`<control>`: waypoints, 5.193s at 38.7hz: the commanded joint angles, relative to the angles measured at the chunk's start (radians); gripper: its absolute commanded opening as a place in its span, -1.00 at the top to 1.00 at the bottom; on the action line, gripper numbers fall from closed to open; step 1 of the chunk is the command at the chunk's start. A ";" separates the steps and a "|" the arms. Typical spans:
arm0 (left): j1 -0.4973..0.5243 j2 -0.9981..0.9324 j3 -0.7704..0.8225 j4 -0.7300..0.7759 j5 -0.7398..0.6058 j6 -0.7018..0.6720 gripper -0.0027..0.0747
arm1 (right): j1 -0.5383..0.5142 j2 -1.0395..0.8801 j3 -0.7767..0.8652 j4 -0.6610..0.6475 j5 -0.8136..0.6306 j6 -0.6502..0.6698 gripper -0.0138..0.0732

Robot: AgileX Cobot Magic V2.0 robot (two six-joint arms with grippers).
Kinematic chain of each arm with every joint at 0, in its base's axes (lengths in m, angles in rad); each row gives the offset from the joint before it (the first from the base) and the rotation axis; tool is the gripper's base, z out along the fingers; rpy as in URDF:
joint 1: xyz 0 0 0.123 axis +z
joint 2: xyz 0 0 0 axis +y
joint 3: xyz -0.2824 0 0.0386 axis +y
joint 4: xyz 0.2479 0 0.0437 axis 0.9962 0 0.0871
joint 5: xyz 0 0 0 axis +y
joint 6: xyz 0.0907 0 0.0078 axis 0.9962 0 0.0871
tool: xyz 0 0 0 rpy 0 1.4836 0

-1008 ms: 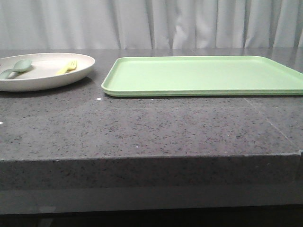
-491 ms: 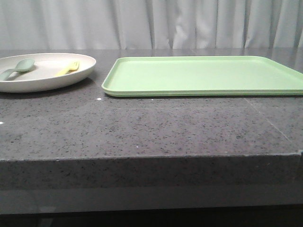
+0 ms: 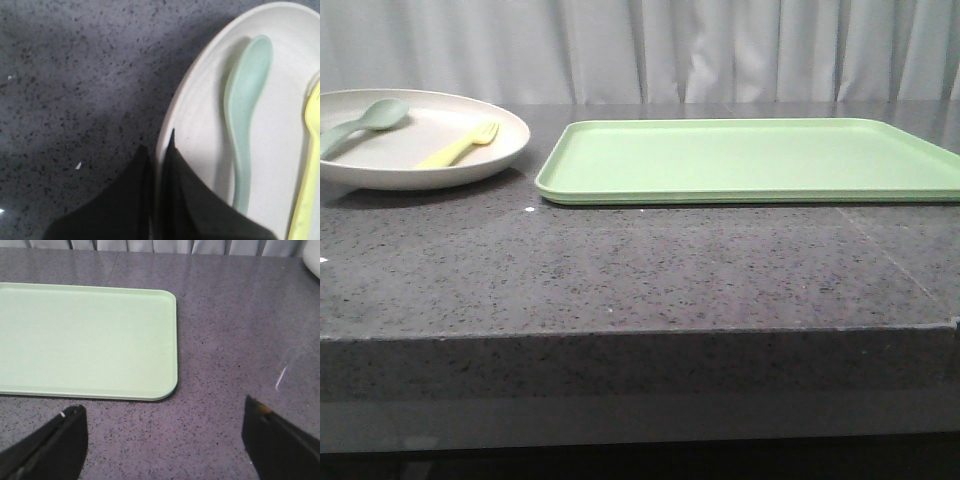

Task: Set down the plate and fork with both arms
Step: 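Lower the left gripper and grasp the cream plate's rim, then lift the plate with the left gripper and carry it over the tray, then lower the plate onto the green tray and open the left gripper, then raise the left gripper away from the plate, then lower the right gripper over the yellow fork on the plate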

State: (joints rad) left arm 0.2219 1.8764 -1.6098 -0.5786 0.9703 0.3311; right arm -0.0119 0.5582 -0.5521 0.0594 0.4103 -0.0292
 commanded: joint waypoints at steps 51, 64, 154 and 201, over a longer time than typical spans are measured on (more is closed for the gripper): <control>-0.698 0.112 -0.336 0.354 -0.258 -0.869 0.98 | -0.004 0.008 -0.033 -0.009 -0.083 -0.005 -0.80; -0.727 0.160 -0.341 0.419 -0.280 -0.987 0.98 | -0.004 0.008 -0.033 -0.009 -0.083 -0.005 -0.80; -0.571 -0.998 0.649 0.347 -0.130 -0.066 0.25 | 0.001 0.033 -0.065 0.081 0.007 -0.006 -0.80; -0.571 -1.051 0.719 0.338 -0.167 -0.050 0.25 | 0.429 1.100 -1.142 -0.204 0.720 0.269 -0.80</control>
State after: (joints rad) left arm -0.3516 0.8293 -0.8663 -0.2167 0.8664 0.2792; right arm 0.4236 1.6314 -1.5813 -0.1193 1.1091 0.2329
